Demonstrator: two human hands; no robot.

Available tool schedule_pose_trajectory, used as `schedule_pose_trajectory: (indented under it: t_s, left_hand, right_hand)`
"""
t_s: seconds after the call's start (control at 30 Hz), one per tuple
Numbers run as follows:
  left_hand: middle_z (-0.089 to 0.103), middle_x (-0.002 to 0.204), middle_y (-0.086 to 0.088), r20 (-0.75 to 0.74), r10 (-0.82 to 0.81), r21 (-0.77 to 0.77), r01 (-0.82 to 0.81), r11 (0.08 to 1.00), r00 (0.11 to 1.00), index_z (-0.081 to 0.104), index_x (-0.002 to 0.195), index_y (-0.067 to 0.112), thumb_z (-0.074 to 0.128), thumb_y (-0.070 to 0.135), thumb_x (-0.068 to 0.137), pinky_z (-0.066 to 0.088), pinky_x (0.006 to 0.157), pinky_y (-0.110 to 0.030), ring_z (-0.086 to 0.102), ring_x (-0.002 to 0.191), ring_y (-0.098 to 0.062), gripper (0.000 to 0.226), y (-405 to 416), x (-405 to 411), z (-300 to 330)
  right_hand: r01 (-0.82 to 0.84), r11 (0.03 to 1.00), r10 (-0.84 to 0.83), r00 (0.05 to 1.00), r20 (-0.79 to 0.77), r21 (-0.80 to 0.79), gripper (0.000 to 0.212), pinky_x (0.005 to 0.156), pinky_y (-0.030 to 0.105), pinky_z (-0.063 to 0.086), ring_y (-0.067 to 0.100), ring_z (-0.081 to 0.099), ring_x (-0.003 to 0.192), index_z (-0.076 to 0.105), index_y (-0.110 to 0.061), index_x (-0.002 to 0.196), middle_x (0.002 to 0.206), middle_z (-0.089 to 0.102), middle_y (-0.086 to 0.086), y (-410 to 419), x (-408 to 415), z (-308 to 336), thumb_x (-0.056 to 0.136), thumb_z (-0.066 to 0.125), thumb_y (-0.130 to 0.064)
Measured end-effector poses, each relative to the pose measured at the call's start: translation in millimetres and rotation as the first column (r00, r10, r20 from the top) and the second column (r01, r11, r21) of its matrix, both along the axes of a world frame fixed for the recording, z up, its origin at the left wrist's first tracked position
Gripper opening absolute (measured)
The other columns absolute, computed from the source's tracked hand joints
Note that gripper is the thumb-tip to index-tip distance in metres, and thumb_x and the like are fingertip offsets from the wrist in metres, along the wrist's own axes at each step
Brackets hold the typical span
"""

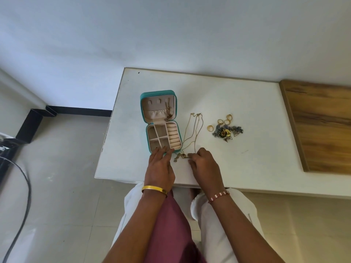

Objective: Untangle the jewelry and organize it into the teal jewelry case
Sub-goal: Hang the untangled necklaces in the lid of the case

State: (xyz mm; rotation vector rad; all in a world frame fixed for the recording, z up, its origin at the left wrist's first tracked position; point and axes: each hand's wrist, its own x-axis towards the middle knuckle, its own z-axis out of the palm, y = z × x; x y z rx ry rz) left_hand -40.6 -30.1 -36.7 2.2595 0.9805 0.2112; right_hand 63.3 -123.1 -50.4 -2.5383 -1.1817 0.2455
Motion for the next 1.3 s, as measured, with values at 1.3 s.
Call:
schedule_pose_trajectory:
  t_s: [1.3]
  left_hand:
    - [0.071,0.090,-0.010,0.065,-0.269,0.306,0.237,0.922,0.961,0.069,0.097,0.005,0.077,-0.008,0.053,0.055,0.075,-0.033,0.067,0.084,-0.027,0.045,-13.0,23.4,-6.4]
  right_hand:
    - [0.113,0.990,-0.103,0.988,-0.117,0.082,0.014,0.068,0.026,0.042,0.026,0.055,0.089,0.066,-0.003,0.096,0.095,0.059,0.015,-2.0,21.4,-1.8,0.086,0.058,-0.007]
